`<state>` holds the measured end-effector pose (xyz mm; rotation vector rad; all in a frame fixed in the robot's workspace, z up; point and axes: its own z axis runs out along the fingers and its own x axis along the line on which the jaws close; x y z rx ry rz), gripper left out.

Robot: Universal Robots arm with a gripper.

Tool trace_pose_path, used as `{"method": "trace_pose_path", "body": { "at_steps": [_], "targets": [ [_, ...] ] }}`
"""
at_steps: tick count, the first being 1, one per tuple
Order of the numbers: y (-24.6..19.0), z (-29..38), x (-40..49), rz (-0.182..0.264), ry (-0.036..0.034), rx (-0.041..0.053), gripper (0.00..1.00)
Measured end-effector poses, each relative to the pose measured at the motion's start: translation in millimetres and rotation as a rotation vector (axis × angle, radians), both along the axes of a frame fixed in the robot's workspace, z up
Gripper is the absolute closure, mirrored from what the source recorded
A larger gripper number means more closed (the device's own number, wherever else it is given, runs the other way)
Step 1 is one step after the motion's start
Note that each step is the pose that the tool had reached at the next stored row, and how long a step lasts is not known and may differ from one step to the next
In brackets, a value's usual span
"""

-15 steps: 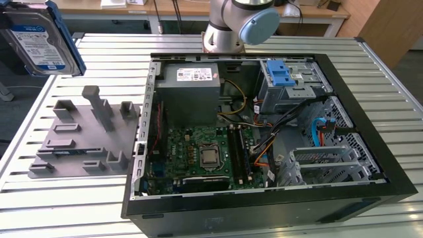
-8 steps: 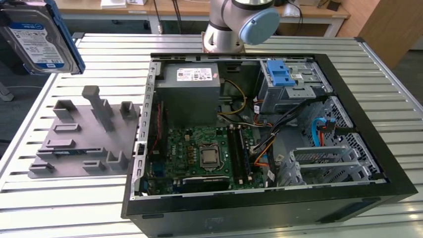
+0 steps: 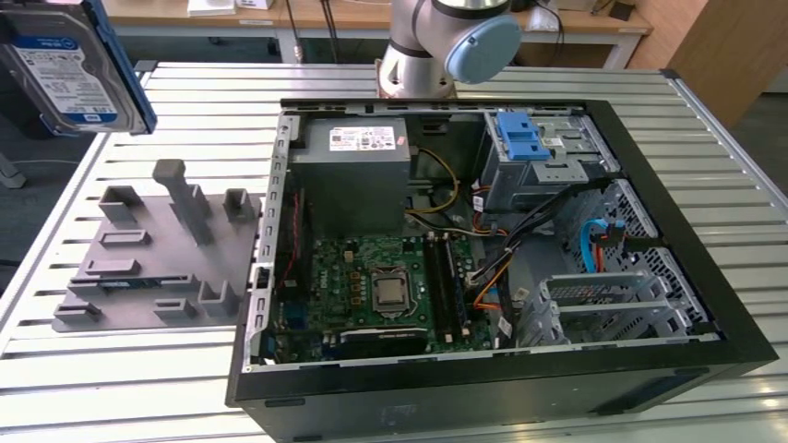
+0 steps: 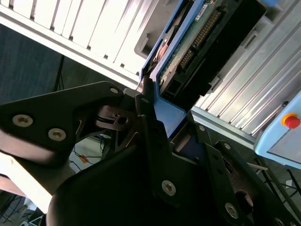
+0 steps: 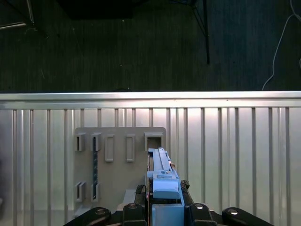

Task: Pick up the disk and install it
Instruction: 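Pick up the disk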

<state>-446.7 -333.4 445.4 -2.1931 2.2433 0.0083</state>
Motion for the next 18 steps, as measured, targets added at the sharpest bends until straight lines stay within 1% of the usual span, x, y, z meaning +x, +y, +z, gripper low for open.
{"method": "trace_pose_path", "body": {
  "at_steps": [18],
  "targets": [
    [0.0,14.6,0.0,0.000,0.0001,0.0000,0.64]
  ]
}}
